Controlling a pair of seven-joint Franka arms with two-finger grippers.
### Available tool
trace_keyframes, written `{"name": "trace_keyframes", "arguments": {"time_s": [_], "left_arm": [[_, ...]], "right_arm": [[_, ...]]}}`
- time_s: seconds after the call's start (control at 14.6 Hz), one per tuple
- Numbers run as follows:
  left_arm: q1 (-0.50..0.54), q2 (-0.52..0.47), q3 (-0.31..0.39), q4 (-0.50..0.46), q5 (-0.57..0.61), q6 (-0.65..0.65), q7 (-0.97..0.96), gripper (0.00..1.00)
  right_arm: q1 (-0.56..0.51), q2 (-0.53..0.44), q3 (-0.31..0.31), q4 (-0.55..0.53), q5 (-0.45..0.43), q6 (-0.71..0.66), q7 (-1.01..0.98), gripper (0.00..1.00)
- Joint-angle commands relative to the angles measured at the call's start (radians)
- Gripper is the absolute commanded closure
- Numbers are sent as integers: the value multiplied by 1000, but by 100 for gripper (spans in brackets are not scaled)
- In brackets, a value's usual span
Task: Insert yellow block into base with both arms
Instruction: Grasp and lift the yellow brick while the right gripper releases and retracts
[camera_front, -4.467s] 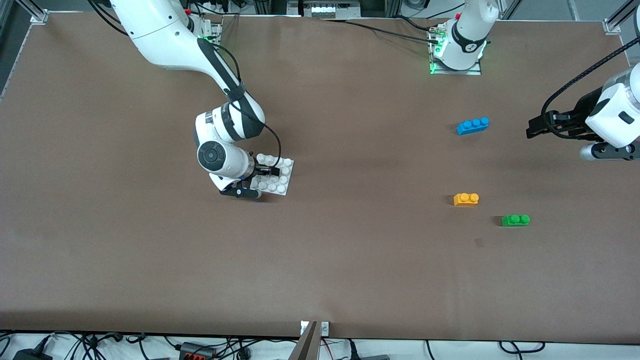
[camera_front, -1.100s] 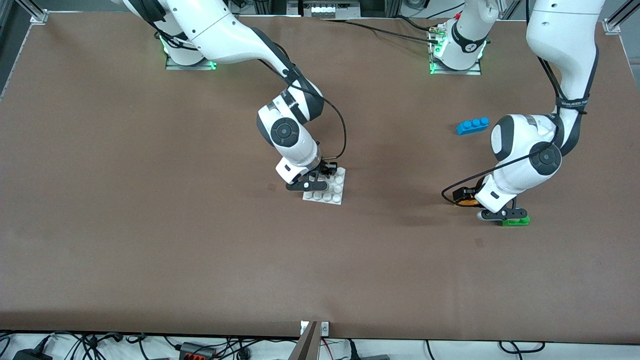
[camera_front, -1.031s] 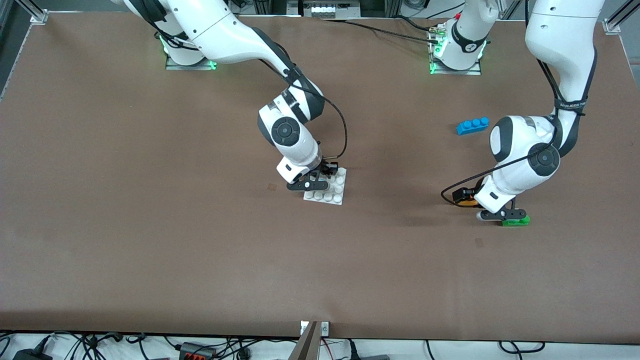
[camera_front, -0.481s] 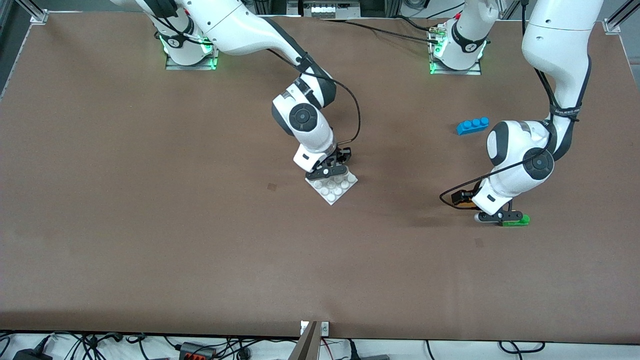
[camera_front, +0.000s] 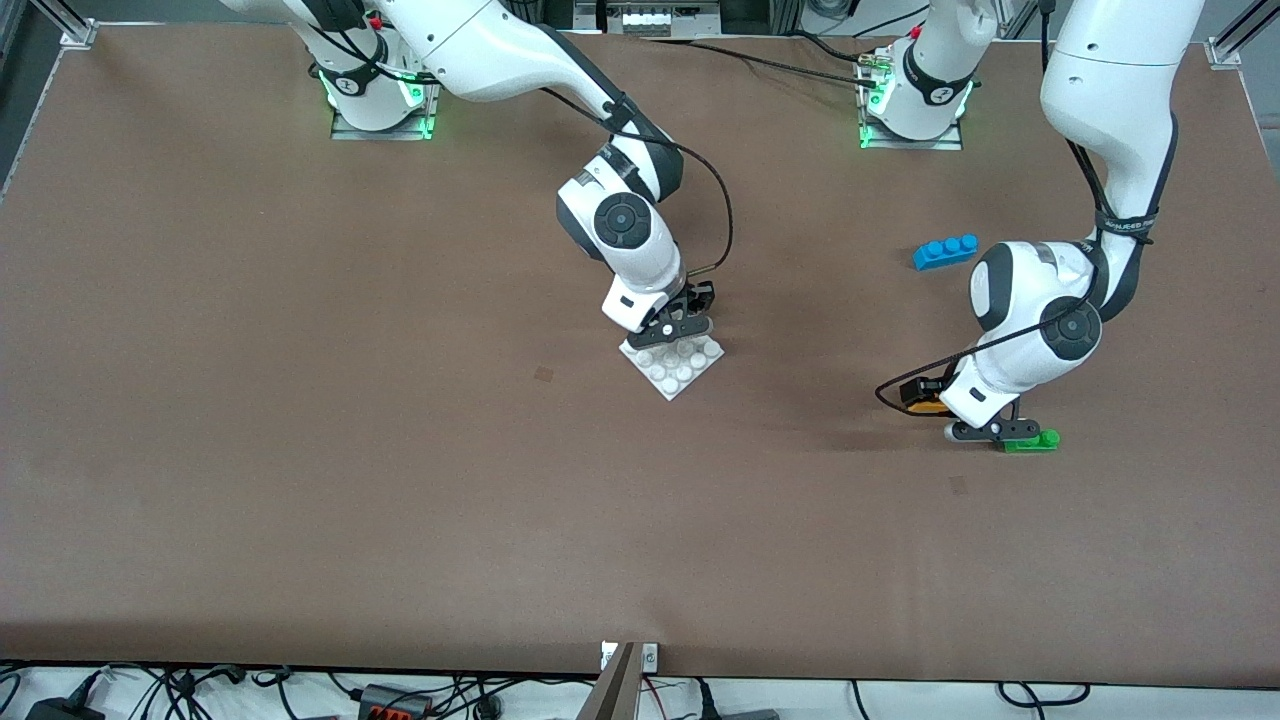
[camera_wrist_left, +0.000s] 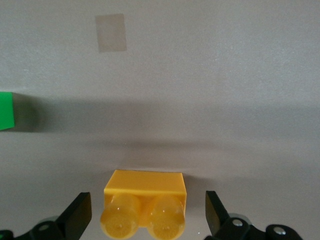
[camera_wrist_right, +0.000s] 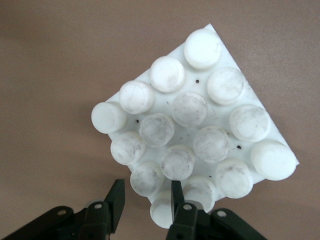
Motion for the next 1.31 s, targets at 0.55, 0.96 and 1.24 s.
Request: {"name": "trace_keyframes", "arguments": {"time_s": [0.55, 0.96, 1.24], "left_arm": [[-2, -16, -5, -9, -19, -1, 24, 43], [-19, -85, -66, 97, -23, -226, -28, 53], [-21, -87, -104, 275, -23, -494, -104, 53]], "right_arm": [[-338, -273, -15, 5, -20, -550, -489, 44], [-506, -425, -23, -1, -264, -771, -570, 39], [-593, -522, -23, -1, -264, -879, -651, 14]]}}
